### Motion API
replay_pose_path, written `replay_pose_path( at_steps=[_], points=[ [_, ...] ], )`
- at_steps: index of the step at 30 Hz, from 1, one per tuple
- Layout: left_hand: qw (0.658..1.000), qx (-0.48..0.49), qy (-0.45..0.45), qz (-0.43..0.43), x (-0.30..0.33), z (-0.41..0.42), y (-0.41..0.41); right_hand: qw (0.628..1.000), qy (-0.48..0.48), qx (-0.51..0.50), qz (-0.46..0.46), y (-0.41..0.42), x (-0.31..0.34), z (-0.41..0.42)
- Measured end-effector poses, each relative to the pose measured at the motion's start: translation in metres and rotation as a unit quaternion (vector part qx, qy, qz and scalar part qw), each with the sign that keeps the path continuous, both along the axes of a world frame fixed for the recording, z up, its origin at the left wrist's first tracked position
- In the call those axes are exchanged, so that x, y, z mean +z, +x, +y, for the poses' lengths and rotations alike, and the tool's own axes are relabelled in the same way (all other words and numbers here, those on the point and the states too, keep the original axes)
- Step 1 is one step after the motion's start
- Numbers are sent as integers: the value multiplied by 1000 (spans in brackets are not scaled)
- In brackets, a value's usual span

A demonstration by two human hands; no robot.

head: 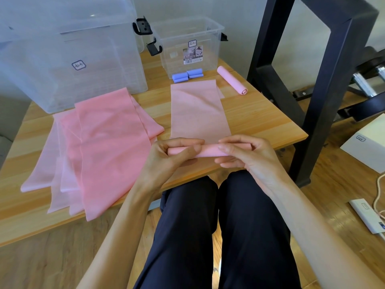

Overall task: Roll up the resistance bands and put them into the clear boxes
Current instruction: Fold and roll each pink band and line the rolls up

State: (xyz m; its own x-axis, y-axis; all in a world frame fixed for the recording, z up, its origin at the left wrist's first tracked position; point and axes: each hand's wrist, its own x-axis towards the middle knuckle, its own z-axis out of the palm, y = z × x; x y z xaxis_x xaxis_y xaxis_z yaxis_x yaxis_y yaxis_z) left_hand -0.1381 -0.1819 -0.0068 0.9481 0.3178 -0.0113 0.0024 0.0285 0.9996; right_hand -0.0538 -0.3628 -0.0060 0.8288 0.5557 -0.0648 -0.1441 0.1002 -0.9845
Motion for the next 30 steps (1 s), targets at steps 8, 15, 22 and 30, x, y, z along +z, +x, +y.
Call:
replay_pose_path(
  at_steps=[8,15,22,30],
  points=[
    [1000,12,17,4,0,-2,0,1000,-3,7,0,0,0,1],
    [1000,8,29,0,0,-3,2,1000,-1,-5,12,1,2,2],
    [999,2,39,-4,-1,-2,1,1000,-8,-20,16,0,0,3],
    [1000,16,14,3,-2,-2,3,1000,11,3,0,3,-3,1]
  ],
)
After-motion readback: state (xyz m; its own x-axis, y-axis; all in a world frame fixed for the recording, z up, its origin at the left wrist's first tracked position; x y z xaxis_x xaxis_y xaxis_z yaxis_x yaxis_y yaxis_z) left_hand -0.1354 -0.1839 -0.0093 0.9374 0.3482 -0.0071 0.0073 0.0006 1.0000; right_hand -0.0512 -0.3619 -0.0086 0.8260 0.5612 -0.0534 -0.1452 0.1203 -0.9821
